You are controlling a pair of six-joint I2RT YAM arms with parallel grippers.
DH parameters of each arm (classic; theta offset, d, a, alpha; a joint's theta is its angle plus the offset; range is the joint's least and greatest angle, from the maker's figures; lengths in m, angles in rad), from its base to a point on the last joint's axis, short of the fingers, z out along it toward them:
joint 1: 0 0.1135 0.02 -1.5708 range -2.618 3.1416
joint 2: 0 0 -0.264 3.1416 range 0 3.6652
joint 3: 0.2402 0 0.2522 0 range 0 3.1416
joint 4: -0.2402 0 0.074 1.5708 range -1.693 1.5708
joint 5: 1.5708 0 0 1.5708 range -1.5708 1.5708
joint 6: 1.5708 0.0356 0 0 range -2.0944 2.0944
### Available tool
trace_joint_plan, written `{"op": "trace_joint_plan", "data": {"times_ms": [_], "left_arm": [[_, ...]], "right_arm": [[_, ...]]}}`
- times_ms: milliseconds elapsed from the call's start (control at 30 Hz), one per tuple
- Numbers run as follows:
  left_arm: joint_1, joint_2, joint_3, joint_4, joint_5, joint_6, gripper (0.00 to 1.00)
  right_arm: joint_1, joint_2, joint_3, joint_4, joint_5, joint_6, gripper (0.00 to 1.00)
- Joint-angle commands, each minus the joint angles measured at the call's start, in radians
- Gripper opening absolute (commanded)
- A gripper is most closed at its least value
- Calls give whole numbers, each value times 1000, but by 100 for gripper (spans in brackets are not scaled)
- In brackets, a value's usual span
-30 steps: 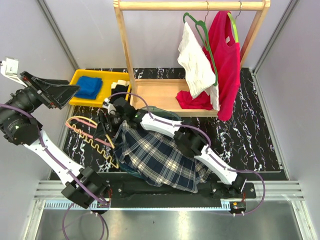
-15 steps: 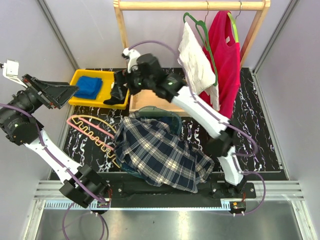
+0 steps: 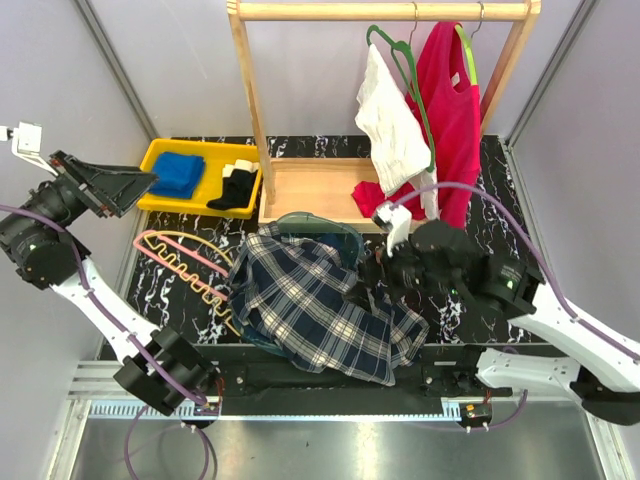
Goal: Remove the skirt from the hanger
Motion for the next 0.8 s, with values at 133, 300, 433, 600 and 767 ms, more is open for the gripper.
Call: {"op": "trace_joint_plan", "data": {"times_ms": [133, 300, 433, 600, 767], "left_arm": [[-27, -17, -51, 225, 164, 4, 99], [-28, -34, -49, 223, 164, 4, 99], [-28, -43, -43, 220, 166, 4, 99], [-28, -45, -35, 215, 164, 2, 99], [-28, -44, -34, 214, 164, 4, 99]], "right_arm": [[16, -55, -183, 92, 57, 171, 100], [8, -32, -304, 221, 125, 198, 100], [-59, -22, -398, 273, 134, 175, 100], [-142, -21, -481, 382, 38, 188, 100], [-141, 45, -527, 504, -68, 251, 100]]}}
